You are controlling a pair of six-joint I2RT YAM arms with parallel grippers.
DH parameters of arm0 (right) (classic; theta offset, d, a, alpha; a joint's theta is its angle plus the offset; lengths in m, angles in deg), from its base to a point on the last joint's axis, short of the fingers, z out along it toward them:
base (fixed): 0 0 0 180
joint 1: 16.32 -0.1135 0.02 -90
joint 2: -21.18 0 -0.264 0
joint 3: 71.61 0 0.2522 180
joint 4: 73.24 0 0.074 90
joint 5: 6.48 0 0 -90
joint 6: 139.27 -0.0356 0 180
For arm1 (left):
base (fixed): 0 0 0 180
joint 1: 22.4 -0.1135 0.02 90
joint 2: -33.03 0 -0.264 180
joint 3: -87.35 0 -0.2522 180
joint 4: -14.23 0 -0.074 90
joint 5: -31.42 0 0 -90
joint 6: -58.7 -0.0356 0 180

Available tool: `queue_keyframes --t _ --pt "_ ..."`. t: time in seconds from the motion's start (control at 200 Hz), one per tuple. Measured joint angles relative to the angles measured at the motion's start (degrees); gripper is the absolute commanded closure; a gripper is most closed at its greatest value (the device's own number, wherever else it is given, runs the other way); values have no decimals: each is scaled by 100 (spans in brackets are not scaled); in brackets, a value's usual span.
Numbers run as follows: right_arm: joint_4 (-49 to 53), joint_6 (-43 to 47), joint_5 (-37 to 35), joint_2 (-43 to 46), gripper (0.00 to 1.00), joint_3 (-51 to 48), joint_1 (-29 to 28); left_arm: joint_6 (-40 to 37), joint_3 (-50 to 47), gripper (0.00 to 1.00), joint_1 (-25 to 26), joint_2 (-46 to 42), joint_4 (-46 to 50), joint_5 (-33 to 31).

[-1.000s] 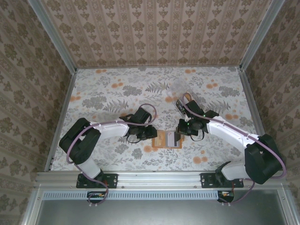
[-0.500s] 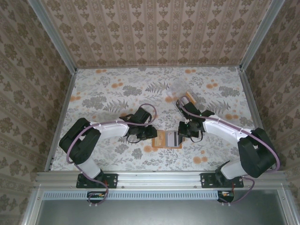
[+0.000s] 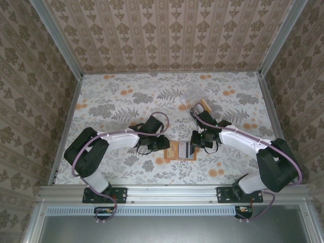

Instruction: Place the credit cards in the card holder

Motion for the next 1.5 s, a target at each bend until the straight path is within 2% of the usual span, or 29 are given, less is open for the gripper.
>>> queue_keyframes --t 0.755,1.265,1.5 --pt "-557 -321 446 389 92 -111 0 0 2 74 11 7 -37 0" --pt "-1209 -640 1058 411 90 -221 -2 2 2 74 11 7 -37 -4" --pt "-1440 -741 1213 315 91 -238 -57 50 -22 71 11 -83 -31 -240"
